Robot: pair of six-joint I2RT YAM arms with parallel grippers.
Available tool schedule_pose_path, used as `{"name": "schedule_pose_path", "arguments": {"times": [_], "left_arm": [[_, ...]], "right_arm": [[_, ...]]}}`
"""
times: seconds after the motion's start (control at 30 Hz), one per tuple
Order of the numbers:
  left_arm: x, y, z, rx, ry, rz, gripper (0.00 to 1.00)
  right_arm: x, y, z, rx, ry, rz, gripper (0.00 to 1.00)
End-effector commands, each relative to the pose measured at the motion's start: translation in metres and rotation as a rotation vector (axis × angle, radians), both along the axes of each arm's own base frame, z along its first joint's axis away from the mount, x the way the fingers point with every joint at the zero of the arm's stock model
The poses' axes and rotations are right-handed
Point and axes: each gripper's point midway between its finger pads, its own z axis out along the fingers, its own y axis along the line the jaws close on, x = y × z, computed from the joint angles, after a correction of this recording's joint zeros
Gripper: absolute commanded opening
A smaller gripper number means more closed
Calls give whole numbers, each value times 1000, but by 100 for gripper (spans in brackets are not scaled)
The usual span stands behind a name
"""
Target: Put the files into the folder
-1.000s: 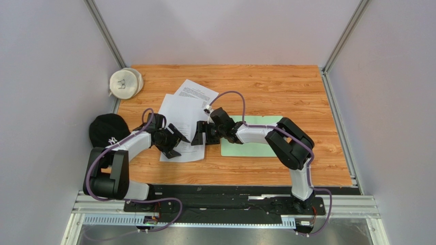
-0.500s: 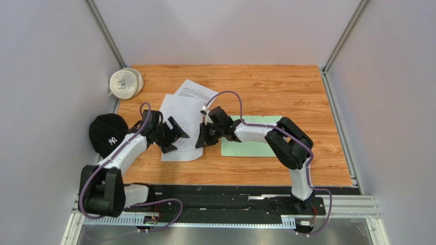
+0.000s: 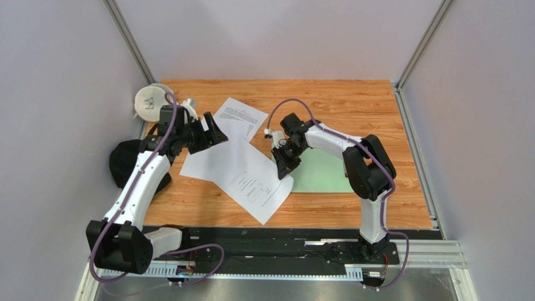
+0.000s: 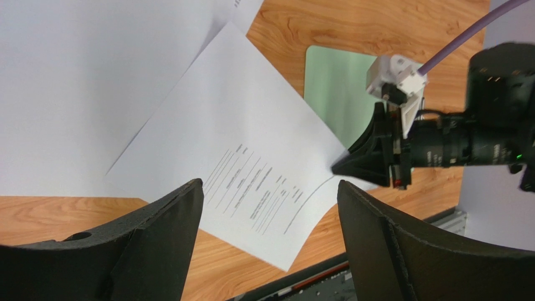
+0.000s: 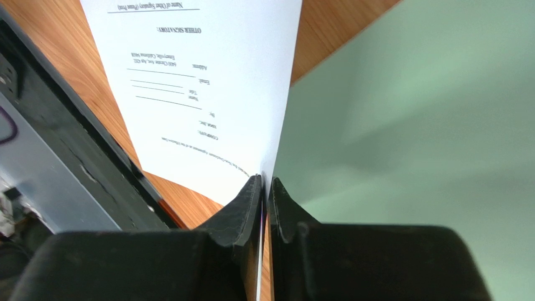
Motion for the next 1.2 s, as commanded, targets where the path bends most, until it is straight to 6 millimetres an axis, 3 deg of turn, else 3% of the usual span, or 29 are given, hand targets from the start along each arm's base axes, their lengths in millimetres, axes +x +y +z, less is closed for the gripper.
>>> {"name": "schedule_pose_path", "arguments": {"times": [0.0, 0.1, 0.2, 0.3, 0.4, 0.57, 0.67, 0.77, 0.87, 0.97, 1.0, 1.03, 1.1, 1.17], "left_arm": [[-6, -25, -7, -124, 32, -101, 86], [-11, -30, -12, -165, 40, -106, 85], [-17, -30, -16, -177, 28, -106, 85], [-23, -31, -20, -188, 19, -109, 85], [-27, -36, -24, -229, 32, -121, 85], [-30, -59, -29, -286, 66, -195, 84], [-31, -72, -29, -283, 70, -231, 85], [-29, -82, -30, -282, 73, -248, 86], [-25, -95, -33, -289, 86, -267, 86], [-23, -112, -31, -291, 86, -305, 86], [-23, -115, -32, -288, 89, -309, 86], [-22, -122, -35, -283, 96, -319, 86], [-18, -127, -37, -281, 104, -308, 86], [-13, -136, -44, -267, 124, -303, 85]], "right_arm": [[15, -50, 11, -232, -84, 192, 14], [44, -81, 3, -391, -161, 201, 13], [69, -102, 9, -455, -279, 230, 12], [81, -130, 14, -570, -359, 339, 12], [104, -143, 24, -598, -424, 356, 11], [130, -154, 16, -641, -461, 410, 12], [147, -155, 20, -658, -518, 412, 16], [161, -153, 24, -679, -560, 393, 24], [178, -147, 39, -670, -634, 280, 54], [185, -146, 65, -659, -685, 150, 63], [183, -145, 71, -646, -690, 126, 99], [181, -144, 89, -625, -722, 99, 100], [177, -150, 99, -634, -748, 31, 100], [182, -164, 122, -681, -808, -83, 100]]}}
